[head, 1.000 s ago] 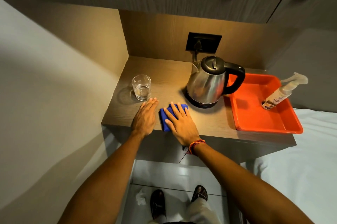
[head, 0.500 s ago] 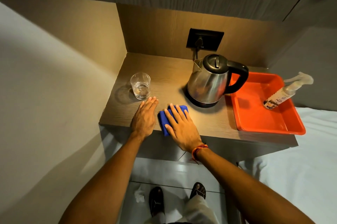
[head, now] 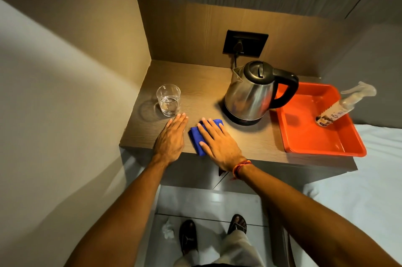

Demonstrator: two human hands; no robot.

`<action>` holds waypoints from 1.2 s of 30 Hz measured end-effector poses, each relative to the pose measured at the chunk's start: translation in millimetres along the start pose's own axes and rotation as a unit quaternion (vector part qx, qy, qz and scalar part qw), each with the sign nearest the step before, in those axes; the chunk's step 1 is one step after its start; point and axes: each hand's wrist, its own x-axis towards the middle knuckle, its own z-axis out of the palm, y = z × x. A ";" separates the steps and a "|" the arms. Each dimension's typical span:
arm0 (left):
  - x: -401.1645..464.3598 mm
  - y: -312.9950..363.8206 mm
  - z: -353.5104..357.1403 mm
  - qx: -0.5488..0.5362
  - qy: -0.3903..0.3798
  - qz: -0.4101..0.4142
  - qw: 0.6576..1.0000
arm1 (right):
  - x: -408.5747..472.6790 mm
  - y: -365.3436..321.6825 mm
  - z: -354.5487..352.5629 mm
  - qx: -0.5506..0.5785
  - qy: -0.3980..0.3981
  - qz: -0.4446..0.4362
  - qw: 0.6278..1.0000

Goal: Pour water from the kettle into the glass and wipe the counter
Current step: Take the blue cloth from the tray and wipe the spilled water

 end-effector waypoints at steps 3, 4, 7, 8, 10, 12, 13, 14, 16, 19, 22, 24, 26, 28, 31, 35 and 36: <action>-7.0 -5.0 -3.5 0.009 0.005 -0.005 1.000 | 27.5 1.1 -5.1 0.008 0.003 0.067 0.998; -10.7 -6.9 -4.7 0.007 0.010 -0.011 1.000 | 38.0 -1.4 -7.4 0.018 0.002 0.091 0.996; -23.2 -11.7 -10.6 0.007 0.046 -0.066 0.997 | 52.1 -16.1 -10.7 0.021 0.000 0.108 0.994; -26.3 -13.1 -13.8 0.015 0.061 -0.101 0.993 | 48.5 -21.0 -9.3 0.018 -0.003 0.086 0.996; -29.9 -16.8 -20.6 0.031 0.081 -0.148 0.985 | 35.7 -24.5 -5.5 0.012 -0.010 0.015 1.000; -31.2 -21.1 -24.6 0.044 0.084 -0.151 0.984 | 31.5 -19.2 -5.5 0.023 -0.017 -0.023 0.999; -31.1 -22.2 -24.8 0.048 0.086 -0.146 0.984 | 37.0 -16.3 -6.4 0.025 -0.014 -0.018 0.999; -30.9 -23.0 -24.7 0.049 0.086 -0.143 0.985 | 46.0 -16.3 -7.4 0.027 -0.013 0.003 1.000; -29.0 -21.5 -23.3 0.042 0.084 -0.139 0.986 | 67.4 -22.7 -7.1 0.037 -0.007 0.081 0.996; -25.2 -20.0 -21.3 0.046 0.072 -0.137 0.987 | 84.6 -49.1 -4.8 0.043 -0.001 0.162 0.986; -22.0 -20.0 -20.4 0.053 0.073 -0.134 0.987 | 67.4 -74.6 3.1 0.048 0.003 0.107 0.993; -18.5 -19.8 -21.9 0.039 0.083 -0.153 0.984 | 54.3 -77.1 4.8 0.060 0.002 0.057 0.997; -17.3 -21.2 -23.0 0.030 0.086 -0.178 0.980 | 57.3 -69.8 4.3 0.055 -0.001 0.040 0.998; -17.8 -24.0 -23.8 0.032 0.082 -0.187 0.978 | 71.5 -66.3 1.1 0.054 -0.003 0.073 0.996; -23.1 -25.3 -23.9 0.024 0.081 -0.182 0.980 | 83.9 -82.4 0.4 0.064 0.007 0.157 0.985; -27.7 -25.5 -28.3 0.044 0.075 -0.153 0.984 | 63.6 -91.4 8.3 0.065 0.018 0.090 0.994; -27.2 -26.2 -28.4 0.050 0.071 -0.147 0.985 | 60.2 -84.5 7.6 0.067 0.013 0.059 0.996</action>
